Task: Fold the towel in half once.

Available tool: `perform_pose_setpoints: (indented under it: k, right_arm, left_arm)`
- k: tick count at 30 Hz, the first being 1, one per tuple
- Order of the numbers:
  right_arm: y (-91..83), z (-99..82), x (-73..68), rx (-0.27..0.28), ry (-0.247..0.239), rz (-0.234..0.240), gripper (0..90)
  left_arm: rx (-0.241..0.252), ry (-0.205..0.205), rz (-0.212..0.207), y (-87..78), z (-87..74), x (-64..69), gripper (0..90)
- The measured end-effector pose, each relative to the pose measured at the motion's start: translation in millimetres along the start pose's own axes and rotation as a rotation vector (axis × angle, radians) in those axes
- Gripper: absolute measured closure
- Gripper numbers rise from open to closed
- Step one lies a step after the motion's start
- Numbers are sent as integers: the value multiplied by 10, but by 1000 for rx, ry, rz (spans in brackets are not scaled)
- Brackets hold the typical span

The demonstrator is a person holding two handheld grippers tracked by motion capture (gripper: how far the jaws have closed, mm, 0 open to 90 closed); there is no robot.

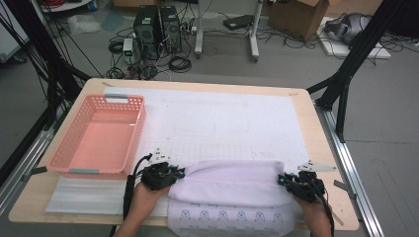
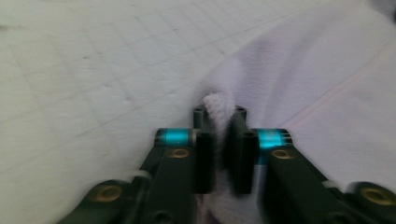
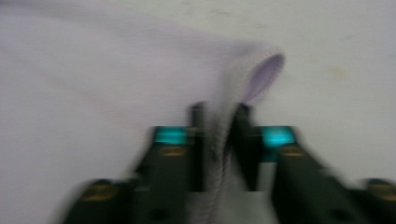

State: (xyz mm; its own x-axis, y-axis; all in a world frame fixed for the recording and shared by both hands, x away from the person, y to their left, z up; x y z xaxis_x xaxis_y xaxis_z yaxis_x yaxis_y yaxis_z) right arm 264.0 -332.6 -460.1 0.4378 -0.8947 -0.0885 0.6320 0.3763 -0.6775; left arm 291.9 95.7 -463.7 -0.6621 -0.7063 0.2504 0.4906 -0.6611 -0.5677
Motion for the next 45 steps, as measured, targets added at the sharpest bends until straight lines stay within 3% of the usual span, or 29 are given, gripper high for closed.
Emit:
perform_pose_setpoints:
  k: [2,6,8,13,23,26,30,36,37,38,39,42,45]
  right_arm:
    - [-1,13,-20,3,-34,-10,859]
    - [-4,106,36,51,-20,-6,865]
    - [5,192,78,88,-27,-24,865]
    - [116,448,242,122,-15,-32,864]
    - [400,867,475,104,-9,-79,863]
    - [499,957,538,98,3,-84,862]
    - [632,1041,582,108,18,-91,862]
    - [796,1040,596,76,22,-105,847]
    - [796,1037,595,75,35,-105,805]
    - [790,1038,603,80,44,-109,720]
    - [768,1042,614,93,60,-119,629]
    - [661,1057,638,114,87,-110,573]
    - [565,1064,628,122,78,-90,570]
  left_arm:
    - [-1,-2,9,16,51,-29,852]
    - [64,-46,30,24,217,-123,859]
    - [86,-47,57,23,331,-194,861]
    - [110,-84,77,62,621,-416,860]
    - [117,-137,113,356,993,-723,859]
    - [143,-161,123,429,1004,-813,859]
    - [139,-188,131,500,953,-921,858]
    - [132,-182,125,524,915,-935,818]
    - [135,-192,122,515,918,-927,752]
    - [144,-207,111,499,919,-915,652]
    - [156,-205,100,475,918,-900,612]
    - [183,-195,74,407,895,-821,559]
    - [161,-174,45,356,860,-752,555]
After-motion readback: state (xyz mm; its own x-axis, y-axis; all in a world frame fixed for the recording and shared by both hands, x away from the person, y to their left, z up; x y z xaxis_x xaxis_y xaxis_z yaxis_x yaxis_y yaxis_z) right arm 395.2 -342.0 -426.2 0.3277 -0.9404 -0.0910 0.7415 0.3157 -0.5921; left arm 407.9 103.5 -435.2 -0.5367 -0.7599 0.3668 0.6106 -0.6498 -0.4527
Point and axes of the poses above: each handheld gripper's, and its own axes: y roughly forward along the jaws, z roughly out of its top, x roughly to its right, the point moved 2 cm from there along y, roughly forward along the jaws, and after that the axes turned 4 degrees about -z, right-handed, at the moved point
